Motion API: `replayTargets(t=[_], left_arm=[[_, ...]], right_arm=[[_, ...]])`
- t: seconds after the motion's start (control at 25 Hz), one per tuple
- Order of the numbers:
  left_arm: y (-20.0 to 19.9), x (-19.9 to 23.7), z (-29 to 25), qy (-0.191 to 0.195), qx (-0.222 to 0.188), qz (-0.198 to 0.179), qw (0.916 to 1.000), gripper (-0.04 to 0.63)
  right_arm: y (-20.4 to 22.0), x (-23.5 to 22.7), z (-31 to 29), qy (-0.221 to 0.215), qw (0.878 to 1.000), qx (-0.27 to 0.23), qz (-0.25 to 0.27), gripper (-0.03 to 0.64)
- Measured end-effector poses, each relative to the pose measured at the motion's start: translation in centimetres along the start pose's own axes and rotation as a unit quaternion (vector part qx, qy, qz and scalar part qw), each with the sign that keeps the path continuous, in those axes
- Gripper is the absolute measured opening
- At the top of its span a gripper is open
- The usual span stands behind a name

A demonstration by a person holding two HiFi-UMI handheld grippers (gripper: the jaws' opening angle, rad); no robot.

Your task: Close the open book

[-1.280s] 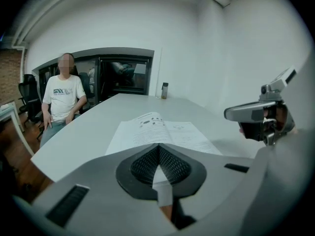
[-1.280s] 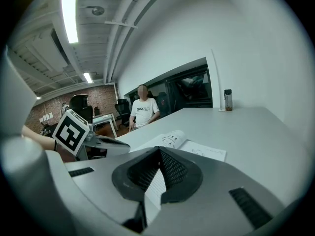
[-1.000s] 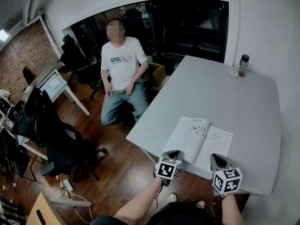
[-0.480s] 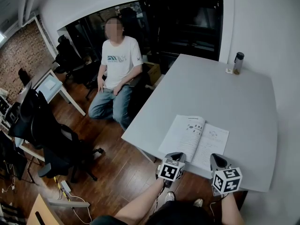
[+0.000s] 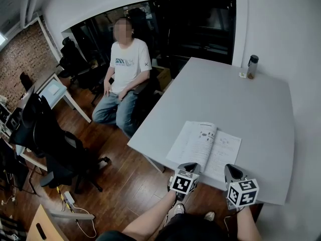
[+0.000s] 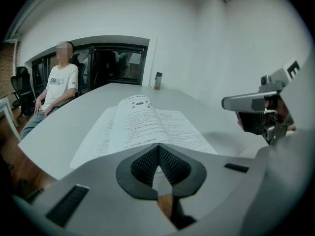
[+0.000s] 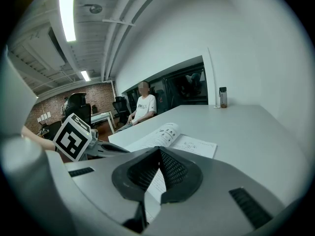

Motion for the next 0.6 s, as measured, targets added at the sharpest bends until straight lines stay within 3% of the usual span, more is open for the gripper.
replayTargets(t=[0.6], left_arm=[[-0.1, -0.9, 0.1, 0.017, -0.011, 0.002, 0.9998, 0.005]], right_arm=[[-0.2, 1.0, -1.2, -0.019, 1.0, 0.014, 0.019, 0.003]])
Point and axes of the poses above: the fingertips, and each gripper's own axes: z backward along the fingers, x to its left, y out of its underside, the point moved 5 cm from there along z, backward along the fingers, and after that the axes turned 9 degrees about x, right-handed, at the moved point
